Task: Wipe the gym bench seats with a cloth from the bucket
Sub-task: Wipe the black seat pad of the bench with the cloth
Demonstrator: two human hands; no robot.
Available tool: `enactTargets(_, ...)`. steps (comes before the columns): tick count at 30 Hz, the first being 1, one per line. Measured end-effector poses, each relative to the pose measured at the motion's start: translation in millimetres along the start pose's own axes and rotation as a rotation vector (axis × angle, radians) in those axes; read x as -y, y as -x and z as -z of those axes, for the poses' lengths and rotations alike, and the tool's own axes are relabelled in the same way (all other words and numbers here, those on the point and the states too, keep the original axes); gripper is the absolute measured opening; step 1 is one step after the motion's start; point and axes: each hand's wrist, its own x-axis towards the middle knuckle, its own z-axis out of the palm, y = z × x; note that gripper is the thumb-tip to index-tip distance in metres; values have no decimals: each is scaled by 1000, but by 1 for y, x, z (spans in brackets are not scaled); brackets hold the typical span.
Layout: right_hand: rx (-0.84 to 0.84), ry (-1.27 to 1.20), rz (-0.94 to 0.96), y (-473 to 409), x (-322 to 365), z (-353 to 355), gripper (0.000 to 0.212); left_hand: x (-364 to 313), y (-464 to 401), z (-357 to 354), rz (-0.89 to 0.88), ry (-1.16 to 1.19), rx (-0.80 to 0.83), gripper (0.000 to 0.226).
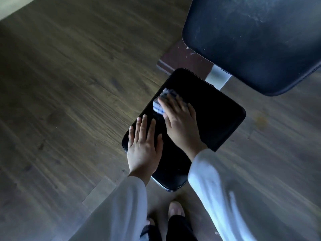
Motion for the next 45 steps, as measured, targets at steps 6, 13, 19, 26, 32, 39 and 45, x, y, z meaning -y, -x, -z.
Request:
enactTargets(6, -98, 44, -356, 53, -28, 19, 51, 0, 1, 1, 4, 14, 26, 51)
enactTargets(13, -67, 0, -447, 52, -11, 17, 49, 1, 1, 0, -23, 24, 40, 54)
enactTargets(19, -66, 26, -281, 102, 0, 20, 49, 2, 2, -2, -35, 20, 33, 54)
enactTargets(26, -103, -8, -570, 61, -32, 28, 49, 4, 2, -2, -27, 58, 40, 56)
enactTargets(32, -89, 37, -327, 97, 19, 15, 51, 4, 2, -3, -46, 59, 28, 55)
enactTargets(39, -117, 10, -493, 76, -16, 24, 47, 4, 2, -3, -39, 38, 41, 55)
enactTargets(45, -4, -19, -349, 31, 0, 15, 48, 2, 2, -3, -38, 19, 31, 54)
